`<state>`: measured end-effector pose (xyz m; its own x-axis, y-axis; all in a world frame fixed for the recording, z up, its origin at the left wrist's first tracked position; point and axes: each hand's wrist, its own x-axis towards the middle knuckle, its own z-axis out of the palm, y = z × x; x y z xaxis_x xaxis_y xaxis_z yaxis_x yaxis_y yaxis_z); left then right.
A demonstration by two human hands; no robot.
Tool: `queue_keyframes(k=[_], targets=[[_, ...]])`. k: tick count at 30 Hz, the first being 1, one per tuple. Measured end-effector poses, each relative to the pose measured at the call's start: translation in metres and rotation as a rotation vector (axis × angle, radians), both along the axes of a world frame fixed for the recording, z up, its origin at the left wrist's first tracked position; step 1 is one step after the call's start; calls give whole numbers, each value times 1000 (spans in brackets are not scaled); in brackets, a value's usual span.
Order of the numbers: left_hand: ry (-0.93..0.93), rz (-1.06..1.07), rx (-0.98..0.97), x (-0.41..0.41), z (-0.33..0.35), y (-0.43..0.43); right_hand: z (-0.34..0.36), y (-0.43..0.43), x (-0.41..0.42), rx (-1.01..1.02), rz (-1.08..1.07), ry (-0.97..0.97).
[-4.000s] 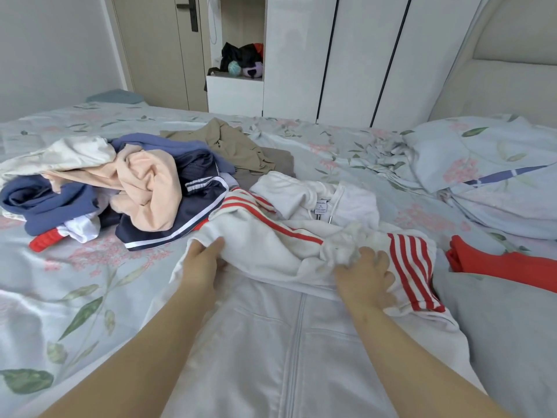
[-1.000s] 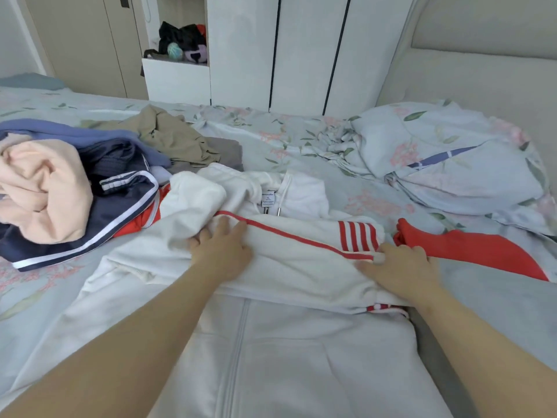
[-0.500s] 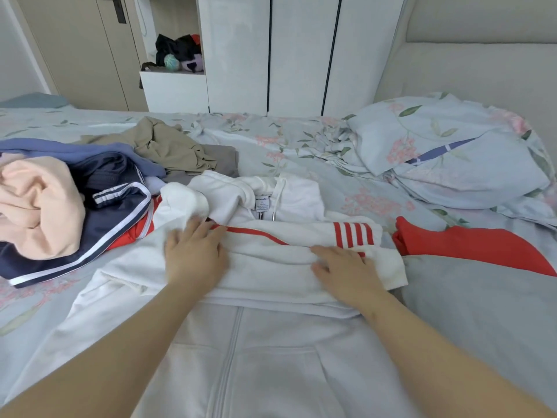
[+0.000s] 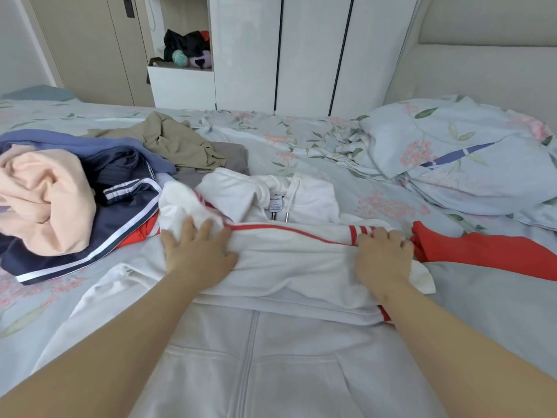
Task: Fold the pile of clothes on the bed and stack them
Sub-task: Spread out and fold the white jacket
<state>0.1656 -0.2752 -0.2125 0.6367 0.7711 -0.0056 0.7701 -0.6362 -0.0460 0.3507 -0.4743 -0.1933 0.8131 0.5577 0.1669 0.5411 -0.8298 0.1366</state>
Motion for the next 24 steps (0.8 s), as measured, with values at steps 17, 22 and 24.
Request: queue_keyframes(k=[17, 22, 24], targets=[[-300, -6, 24, 24, -46, 16, 11, 124, 65, 1134, -189, 951], [-536, -15, -8, 18, -43, 12, 13, 113, 48, 1284, -199, 1089], [-699, -3, -57, 16, -43, 13, 7, 98, 33, 1223, -132, 955]])
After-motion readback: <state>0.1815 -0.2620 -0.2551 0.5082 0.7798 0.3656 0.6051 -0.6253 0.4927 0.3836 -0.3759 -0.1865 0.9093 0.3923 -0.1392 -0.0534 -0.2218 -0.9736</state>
